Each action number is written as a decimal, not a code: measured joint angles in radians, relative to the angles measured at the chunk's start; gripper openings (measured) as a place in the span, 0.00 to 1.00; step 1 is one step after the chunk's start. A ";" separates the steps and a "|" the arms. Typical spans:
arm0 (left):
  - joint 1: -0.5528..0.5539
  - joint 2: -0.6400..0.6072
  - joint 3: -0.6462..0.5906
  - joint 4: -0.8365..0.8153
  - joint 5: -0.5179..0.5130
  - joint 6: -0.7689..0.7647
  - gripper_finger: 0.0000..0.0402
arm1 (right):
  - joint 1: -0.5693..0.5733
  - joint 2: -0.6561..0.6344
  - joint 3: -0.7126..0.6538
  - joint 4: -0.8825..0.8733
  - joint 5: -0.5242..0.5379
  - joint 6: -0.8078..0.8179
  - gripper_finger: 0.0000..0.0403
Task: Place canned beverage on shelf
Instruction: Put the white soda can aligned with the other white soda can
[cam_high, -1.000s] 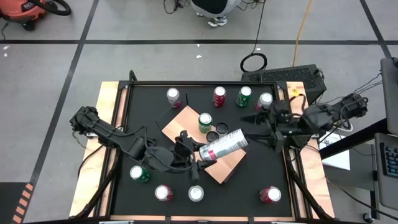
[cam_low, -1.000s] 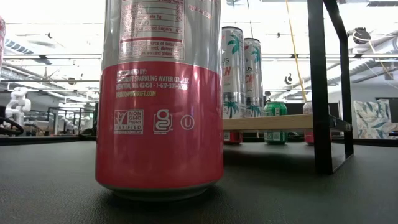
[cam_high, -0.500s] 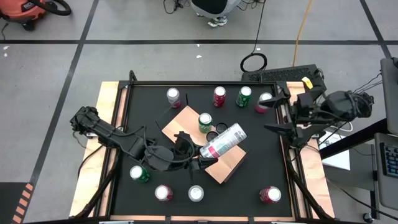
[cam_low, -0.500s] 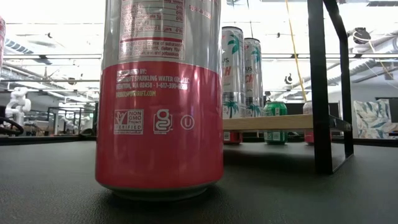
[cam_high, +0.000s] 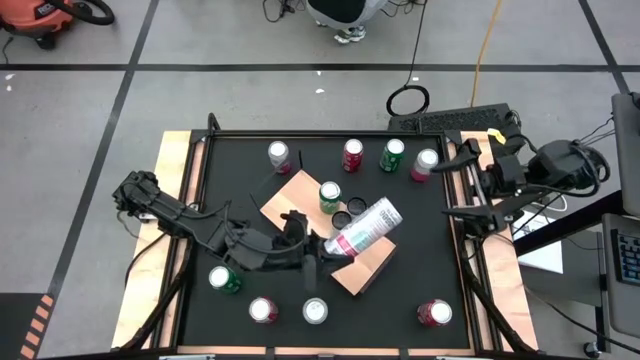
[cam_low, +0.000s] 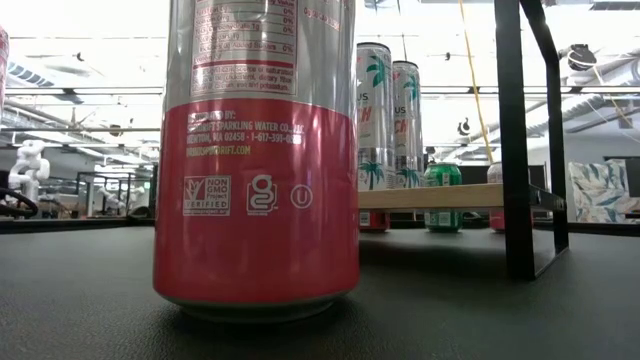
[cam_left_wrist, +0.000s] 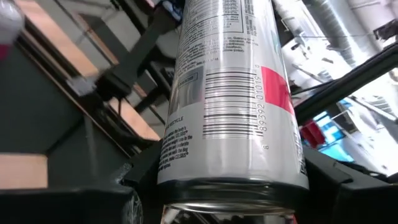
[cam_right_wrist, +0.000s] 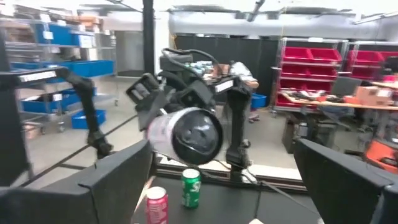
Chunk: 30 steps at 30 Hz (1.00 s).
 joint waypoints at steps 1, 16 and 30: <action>0.000 0.000 0.000 -0.001 0.010 -0.031 0.62 | 0.000 0.005 0.000 0.004 -0.002 0.008 0.93; 0.011 0.000 0.000 0.153 0.267 -0.106 0.62 | 0.003 0.134 0.000 0.017 -0.158 0.149 0.93; 0.036 0.001 0.000 0.136 0.313 -0.334 0.62 | 0.065 0.163 0.000 -0.013 -0.119 0.021 0.93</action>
